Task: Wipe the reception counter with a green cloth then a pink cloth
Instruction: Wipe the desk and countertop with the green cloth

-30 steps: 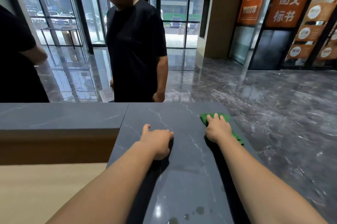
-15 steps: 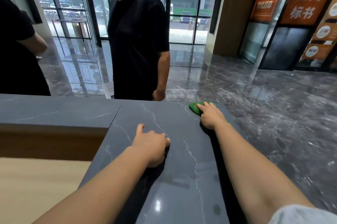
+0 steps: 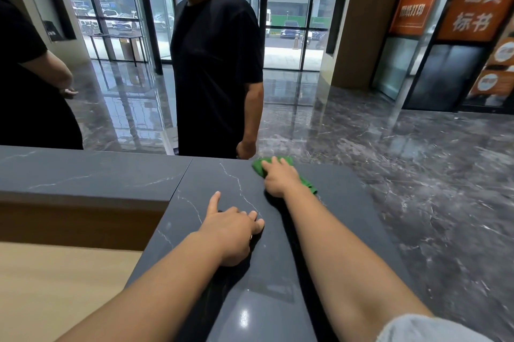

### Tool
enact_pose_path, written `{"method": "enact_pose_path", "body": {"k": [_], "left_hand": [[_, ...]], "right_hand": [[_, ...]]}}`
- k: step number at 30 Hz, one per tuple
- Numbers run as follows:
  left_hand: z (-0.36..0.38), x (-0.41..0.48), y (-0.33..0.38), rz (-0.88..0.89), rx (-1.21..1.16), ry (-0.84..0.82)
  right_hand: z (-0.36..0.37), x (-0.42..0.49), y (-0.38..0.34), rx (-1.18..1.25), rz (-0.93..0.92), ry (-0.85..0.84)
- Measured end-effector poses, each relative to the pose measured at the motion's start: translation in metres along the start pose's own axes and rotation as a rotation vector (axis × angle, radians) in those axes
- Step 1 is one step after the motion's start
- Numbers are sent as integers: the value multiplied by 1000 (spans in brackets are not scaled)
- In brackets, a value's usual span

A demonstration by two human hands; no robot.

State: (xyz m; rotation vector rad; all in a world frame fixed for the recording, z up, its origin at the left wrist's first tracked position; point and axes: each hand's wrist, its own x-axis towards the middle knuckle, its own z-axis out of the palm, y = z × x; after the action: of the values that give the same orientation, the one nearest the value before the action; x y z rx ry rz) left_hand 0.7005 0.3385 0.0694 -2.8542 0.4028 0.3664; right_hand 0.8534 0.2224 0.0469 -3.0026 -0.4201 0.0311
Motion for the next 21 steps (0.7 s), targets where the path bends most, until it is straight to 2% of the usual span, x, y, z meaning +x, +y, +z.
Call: {"method": "enact_pose_path", "body": {"k": [3, 5, 9, 12, 16, 21], "left_hand": [[0, -1, 2, -6, -3, -10], [0, -2, 3, -13, -5, -12], [2, -2, 4, -25, -23, -18], [2, -3, 2, -26, -32, -20], [1, -4, 1, -18, -82, -6], [9, -22, -4, -73, -254, 79]], "right_hand": [[-1, 0, 3, 50, -86, -44], [-2, 0, 27, 82, -66, -50], [-8, -12, 98, 77, 141, 31], [-12, -31, 134, 85, 264, 15], [-9, -56, 126, 88, 302, -4], [0, -94, 69, 83, 222, 25]]}}
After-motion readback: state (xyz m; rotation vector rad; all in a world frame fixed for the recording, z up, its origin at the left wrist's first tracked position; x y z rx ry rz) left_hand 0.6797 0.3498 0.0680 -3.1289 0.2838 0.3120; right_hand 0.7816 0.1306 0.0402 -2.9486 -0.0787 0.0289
